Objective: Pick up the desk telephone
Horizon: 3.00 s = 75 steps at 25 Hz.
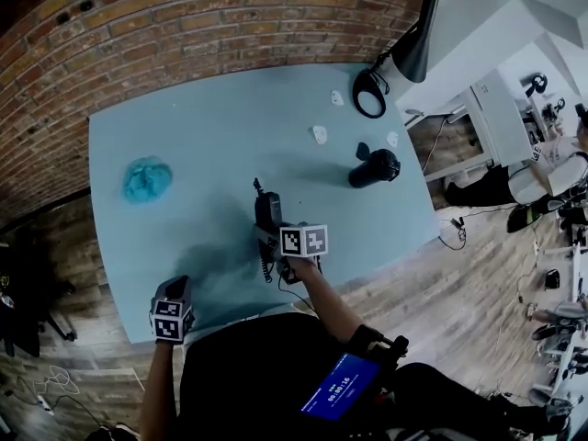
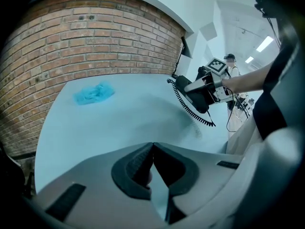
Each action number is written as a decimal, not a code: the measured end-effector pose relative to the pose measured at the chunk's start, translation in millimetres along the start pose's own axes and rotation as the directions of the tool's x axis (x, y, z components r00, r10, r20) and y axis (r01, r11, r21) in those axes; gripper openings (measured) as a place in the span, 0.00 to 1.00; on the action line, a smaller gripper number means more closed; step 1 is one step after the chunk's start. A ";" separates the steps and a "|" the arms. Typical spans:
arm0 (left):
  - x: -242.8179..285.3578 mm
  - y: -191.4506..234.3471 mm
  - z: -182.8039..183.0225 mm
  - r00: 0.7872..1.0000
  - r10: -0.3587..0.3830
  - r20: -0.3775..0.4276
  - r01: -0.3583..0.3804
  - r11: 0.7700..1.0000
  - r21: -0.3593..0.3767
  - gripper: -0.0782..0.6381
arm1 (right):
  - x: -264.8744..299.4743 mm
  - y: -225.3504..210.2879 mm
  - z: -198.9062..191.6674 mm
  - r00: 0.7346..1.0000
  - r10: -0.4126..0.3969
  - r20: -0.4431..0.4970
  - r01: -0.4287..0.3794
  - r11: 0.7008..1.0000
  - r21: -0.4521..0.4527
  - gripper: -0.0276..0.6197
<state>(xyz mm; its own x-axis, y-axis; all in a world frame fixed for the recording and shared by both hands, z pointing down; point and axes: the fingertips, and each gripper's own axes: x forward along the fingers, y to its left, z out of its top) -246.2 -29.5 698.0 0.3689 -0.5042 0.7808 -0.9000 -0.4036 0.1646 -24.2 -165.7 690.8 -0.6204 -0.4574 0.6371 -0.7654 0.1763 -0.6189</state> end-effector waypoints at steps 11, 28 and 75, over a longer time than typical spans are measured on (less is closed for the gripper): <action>9.4 -30.6 12.5 0.999 0.004 0.035 -0.005 1.000 0.023 0.14 | -35.0 -0.9 38.1 0.987 0.102 0.123 -0.112 0.991 0.074 0.49; 5.9 -43.0 14.9 1.000 0.014 0.009 -0.014 0.997 0.073 0.14 | -80.4 61.3 119.4 0.913 0.261 0.313 -0.258 0.965 -0.052 0.49; 8.9 -48.2 48.3 0.996 0.013 0.090 -0.020 0.997 0.078 0.14 | -201.7 190.2 201.3 0.669 0.460 0.584 0.007 0.782 -0.624 0.49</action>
<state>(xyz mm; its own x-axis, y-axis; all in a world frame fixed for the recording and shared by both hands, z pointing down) -188.3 -51.5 667.9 0.3769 -0.5761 0.7253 -0.8862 -0.4521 0.1015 -10.3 -215.4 352.1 -0.6674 -0.7339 -0.1265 -0.7092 0.6781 -0.1927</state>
